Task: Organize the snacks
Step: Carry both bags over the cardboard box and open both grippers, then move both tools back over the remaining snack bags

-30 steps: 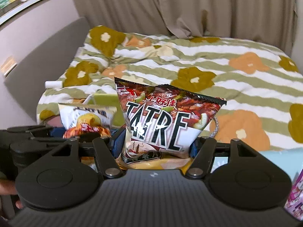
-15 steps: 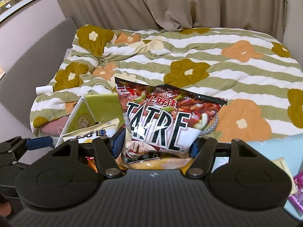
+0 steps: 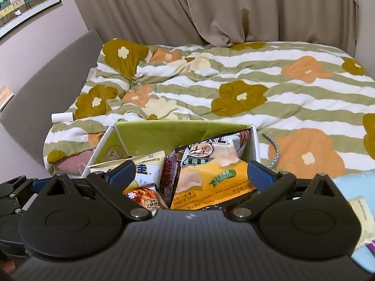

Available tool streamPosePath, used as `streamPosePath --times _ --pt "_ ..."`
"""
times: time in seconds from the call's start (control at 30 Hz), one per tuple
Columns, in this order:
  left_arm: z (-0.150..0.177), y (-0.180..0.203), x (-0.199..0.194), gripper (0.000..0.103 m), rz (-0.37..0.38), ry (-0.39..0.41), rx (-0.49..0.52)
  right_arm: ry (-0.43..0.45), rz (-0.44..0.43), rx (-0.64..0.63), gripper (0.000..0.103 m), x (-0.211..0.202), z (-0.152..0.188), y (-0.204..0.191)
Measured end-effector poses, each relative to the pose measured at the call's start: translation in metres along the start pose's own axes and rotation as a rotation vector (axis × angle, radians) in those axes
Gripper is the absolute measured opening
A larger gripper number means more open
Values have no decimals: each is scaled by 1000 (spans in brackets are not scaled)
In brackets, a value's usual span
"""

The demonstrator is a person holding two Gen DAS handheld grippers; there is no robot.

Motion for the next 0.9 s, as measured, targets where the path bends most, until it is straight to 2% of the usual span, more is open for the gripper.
streamPosePath --times 0.23,0.47,0.67,0.9 --pt "-3 11 -17 103 14 34 11 54 6 -3 103 -29 -1 1" --pt "-3 42 -45 103 -10 79 10 100 17 -8 103 -74 4 17" --pt "6 87 -72 103 -24 122 33 127 13 -25 103 -123 16 54" --pt "27 145 -88 103 -32 131 47 111 15 -1 103 -166 41 111"
Point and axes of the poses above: each gripper's, at about its wrist camera, not at the fingertips, and x roughly the way its jaws point, y to its right, z to its underside, the point moved 5 cm from there along x, roughly the way its jaws point, and after that the axes turned 1 degree about -z, right-handed, at the moved point
